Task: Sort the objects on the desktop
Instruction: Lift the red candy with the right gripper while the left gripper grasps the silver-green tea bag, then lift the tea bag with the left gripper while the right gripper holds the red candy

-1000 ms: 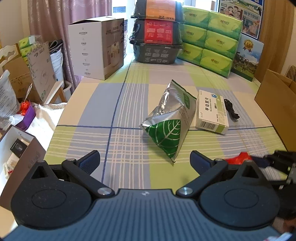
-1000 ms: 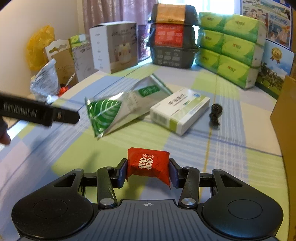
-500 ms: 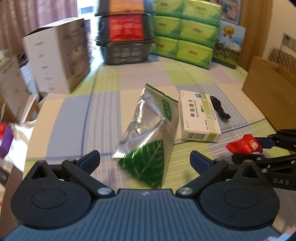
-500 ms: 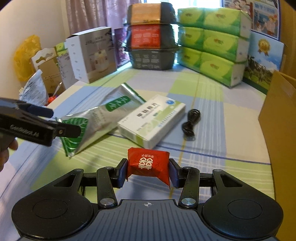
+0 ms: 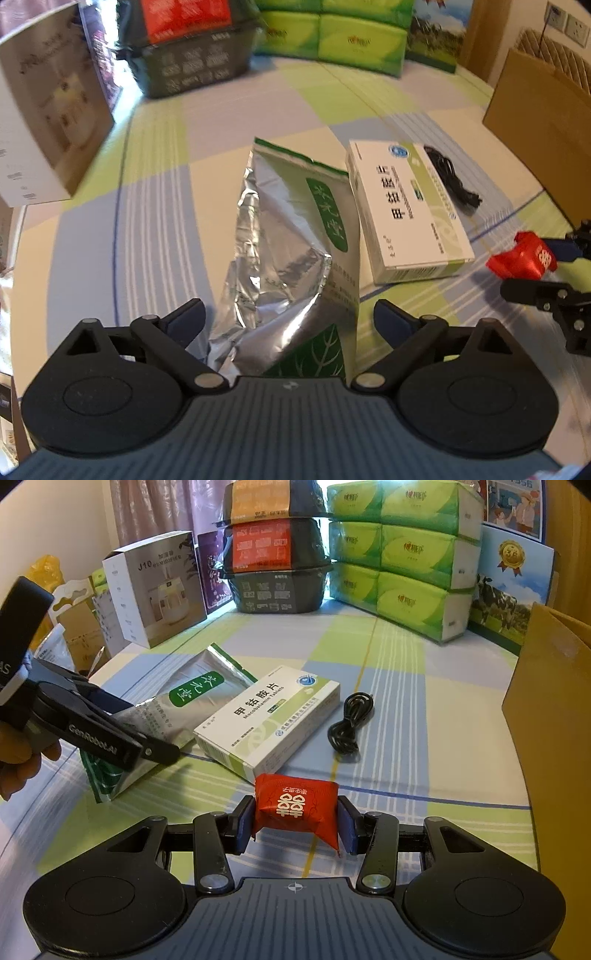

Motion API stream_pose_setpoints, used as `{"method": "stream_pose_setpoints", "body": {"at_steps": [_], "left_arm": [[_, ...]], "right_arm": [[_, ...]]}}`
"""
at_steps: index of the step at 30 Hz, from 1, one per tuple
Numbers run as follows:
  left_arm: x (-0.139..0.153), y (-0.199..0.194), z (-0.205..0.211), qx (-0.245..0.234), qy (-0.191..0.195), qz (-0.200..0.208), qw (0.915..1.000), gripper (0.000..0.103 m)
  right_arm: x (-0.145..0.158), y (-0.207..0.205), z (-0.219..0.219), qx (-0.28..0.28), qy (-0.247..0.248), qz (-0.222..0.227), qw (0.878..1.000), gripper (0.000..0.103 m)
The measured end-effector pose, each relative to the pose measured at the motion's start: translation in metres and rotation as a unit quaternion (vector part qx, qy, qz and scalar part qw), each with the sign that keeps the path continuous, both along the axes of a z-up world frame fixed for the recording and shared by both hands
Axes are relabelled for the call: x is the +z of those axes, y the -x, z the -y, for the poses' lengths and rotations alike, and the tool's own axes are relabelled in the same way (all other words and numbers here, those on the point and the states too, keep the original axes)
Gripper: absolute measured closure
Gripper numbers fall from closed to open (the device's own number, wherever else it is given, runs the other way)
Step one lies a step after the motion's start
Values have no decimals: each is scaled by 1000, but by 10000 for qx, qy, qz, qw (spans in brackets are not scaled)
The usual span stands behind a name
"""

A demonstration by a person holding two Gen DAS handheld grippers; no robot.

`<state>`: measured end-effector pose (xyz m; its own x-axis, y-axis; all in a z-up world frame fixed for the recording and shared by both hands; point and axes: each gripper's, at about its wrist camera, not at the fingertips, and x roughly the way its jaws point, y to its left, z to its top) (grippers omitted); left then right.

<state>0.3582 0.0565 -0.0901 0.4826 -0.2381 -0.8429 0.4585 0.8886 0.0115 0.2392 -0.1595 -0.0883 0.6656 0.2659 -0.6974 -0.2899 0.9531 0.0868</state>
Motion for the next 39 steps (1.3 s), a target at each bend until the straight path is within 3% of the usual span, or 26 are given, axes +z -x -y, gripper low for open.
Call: {"method": "stream_pose_setpoints", "body": {"at_steps": [4, 8, 13, 20, 26, 30, 39], "left_arm": [[-1, -3, 6, 10, -58, -47, 10000, 19], [5, 3, 9, 84, -2, -68, 9999, 44], [12, 29, 10, 405, 197, -213, 9988, 57], [19, 104, 14, 875, 436, -477, 9941, 58], [23, 169, 25, 1025, 514, -468, 9923, 55], [26, 181, 23, 1016, 563, -332, 9927, 38], [17, 163, 23, 974, 697, -455, 9918, 33]], "right_arm": [[1, -2, 2, -49, -45, 13, 10000, 59], [3, -3, 4, -124, -73, 12, 9999, 59], [3, -3, 7, -160, -111, -16, 9998, 59], [8, 12, 15, -229, -247, -171, 9993, 59], [19, 52, 14, -55, -292, -269, 9992, 59], [27, 81, 17, 2, -206, -208, 9996, 59], [23, 95, 21, -103, -73, -224, 9997, 59]]}}
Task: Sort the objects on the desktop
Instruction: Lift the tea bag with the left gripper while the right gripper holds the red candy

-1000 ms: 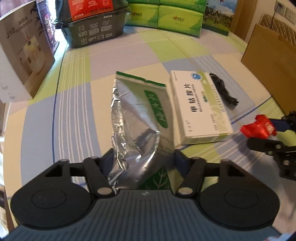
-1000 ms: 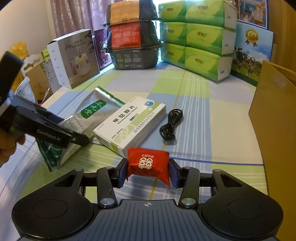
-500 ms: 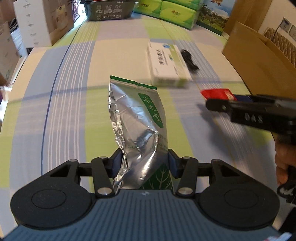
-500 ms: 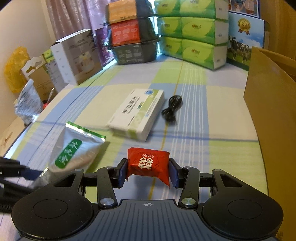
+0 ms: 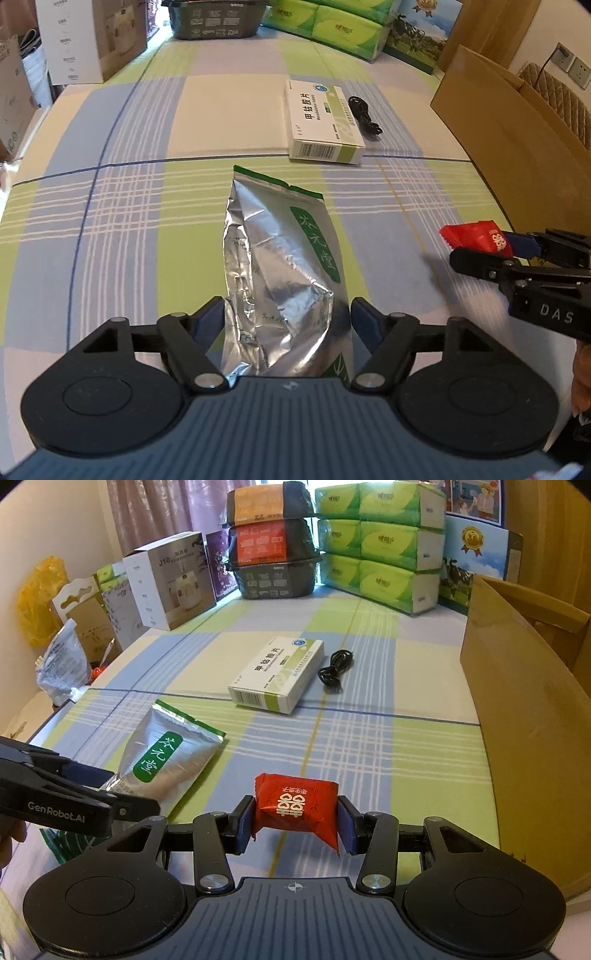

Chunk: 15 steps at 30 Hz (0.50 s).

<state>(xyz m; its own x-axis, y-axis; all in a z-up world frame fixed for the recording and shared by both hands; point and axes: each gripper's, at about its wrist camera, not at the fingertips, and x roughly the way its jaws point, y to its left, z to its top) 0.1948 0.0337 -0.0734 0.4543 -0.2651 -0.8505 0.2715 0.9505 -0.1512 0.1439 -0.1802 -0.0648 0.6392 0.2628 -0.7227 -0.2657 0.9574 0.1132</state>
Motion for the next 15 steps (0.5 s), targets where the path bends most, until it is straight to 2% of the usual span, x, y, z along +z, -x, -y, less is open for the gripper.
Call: {"method": "stream_pose_setpoints", "body": {"at_steps": [6, 10, 15], "left_arm": [[-8, -3, 11, -234, -335, 58, 9991, 30], [-9, -5, 13, -207, -389, 102, 9990, 30], [-9, -4, 15, -230, -441, 151, 9986, 36]], "right_arm": [[-5, 0, -8, 86, 52, 7, 9999, 59], [-5, 0, -8, 77, 66, 23, 9999, 59], [-5, -2, -8, 70, 65, 20, 10000, 59]]}}
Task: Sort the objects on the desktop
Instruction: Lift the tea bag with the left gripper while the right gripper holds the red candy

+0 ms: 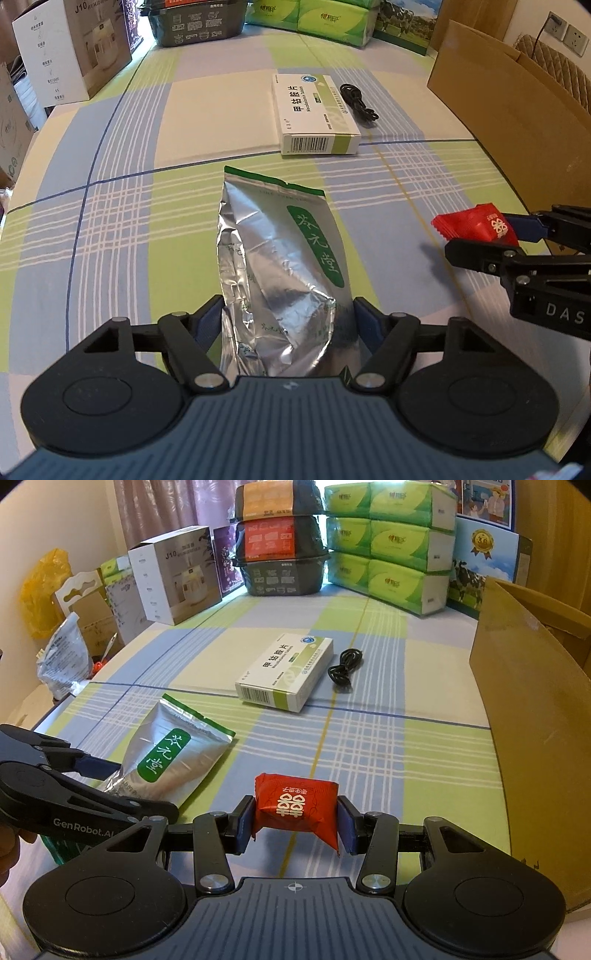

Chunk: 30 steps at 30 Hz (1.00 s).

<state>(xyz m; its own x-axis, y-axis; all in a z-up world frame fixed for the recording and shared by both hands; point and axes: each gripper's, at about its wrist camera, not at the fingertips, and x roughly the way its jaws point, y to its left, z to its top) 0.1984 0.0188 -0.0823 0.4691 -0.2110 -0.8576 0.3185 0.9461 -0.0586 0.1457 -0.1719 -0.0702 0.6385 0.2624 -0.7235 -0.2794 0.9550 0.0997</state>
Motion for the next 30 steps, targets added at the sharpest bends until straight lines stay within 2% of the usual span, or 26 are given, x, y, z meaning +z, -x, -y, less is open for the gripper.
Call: {"method": "stream_pose_setpoints", "body": {"at_steps": [1, 3, 6, 15, 30], "left_arm": [[0, 0, 0, 7, 9, 6, 10000, 37], [2, 2, 0, 39, 105, 14, 9999, 51], [7, 4, 1, 203, 182, 62, 9996, 58], [20, 12, -4, 414, 425, 222, 9980, 59], [24, 28, -3, 516, 418, 244, 9975, 59]], "right_arm": [[0, 0, 0, 0, 0, 4, 10000, 59], [0, 0, 0, -8, -5, 9, 10000, 59], [2, 0, 2, -71, -48, 59, 9999, 59], [5, 0, 3, -128, -5, 158, 9998, 59], [10, 10, 9, -197, -23, 225, 9995, 59]]}}
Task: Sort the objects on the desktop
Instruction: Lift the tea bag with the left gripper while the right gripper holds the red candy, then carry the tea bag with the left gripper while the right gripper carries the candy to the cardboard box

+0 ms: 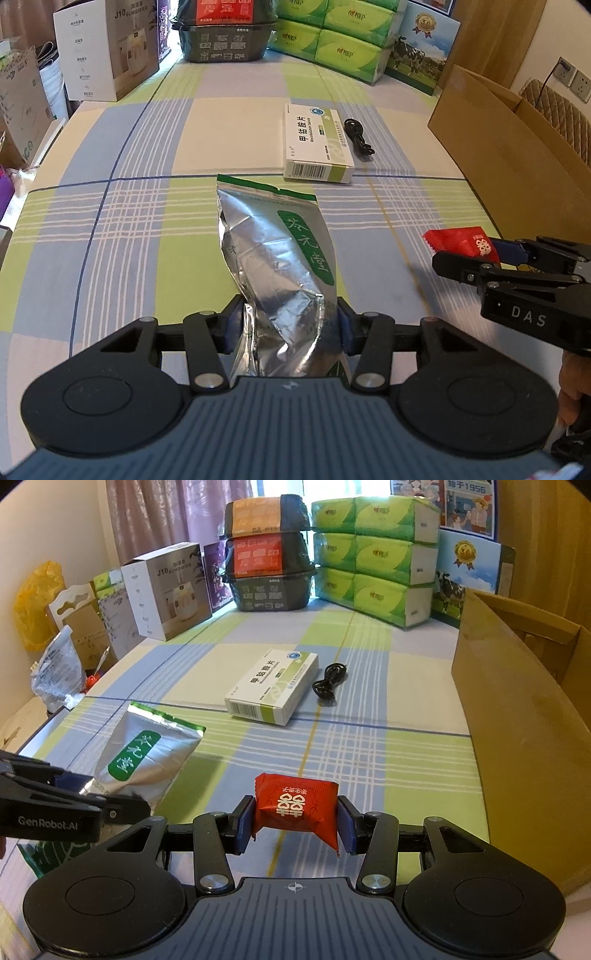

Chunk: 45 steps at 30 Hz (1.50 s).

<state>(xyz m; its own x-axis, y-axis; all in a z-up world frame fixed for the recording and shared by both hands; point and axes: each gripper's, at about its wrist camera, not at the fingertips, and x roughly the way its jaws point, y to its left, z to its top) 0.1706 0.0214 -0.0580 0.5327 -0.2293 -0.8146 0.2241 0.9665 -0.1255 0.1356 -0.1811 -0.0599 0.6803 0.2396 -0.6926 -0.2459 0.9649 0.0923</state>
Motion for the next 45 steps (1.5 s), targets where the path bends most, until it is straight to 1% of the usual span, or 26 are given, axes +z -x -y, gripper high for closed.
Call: {"method": "stream_pose_setpoints", "body": {"at_steps": [6, 12, 19, 29, 37, 45], "left_arm": [[-1, 18, 9, -30, 30, -57, 10000, 59], [13, 42, 23, -86, 100, 67, 9999, 59], [26, 65, 38, 48, 369, 45, 9993, 59], [58, 94, 54, 161, 675, 177, 9974, 59], [78, 113, 81, -23, 794, 325, 9963, 59], [99, 124, 120, -373, 854, 464, 9946, 59]], "right_arm": [[4, 14, 8, -110, -45, 6, 9999, 59], [14, 29, 15, -114, -21, 84, 9999, 59], [35, 48, 24, -218, -161, 291, 9992, 59], [64, 82, 42, -267, -172, 510, 9982, 59], [77, 111, 77, -596, -122, 607, 9963, 59], [94, 132, 114, -969, -114, 707, 9927, 59]]}}
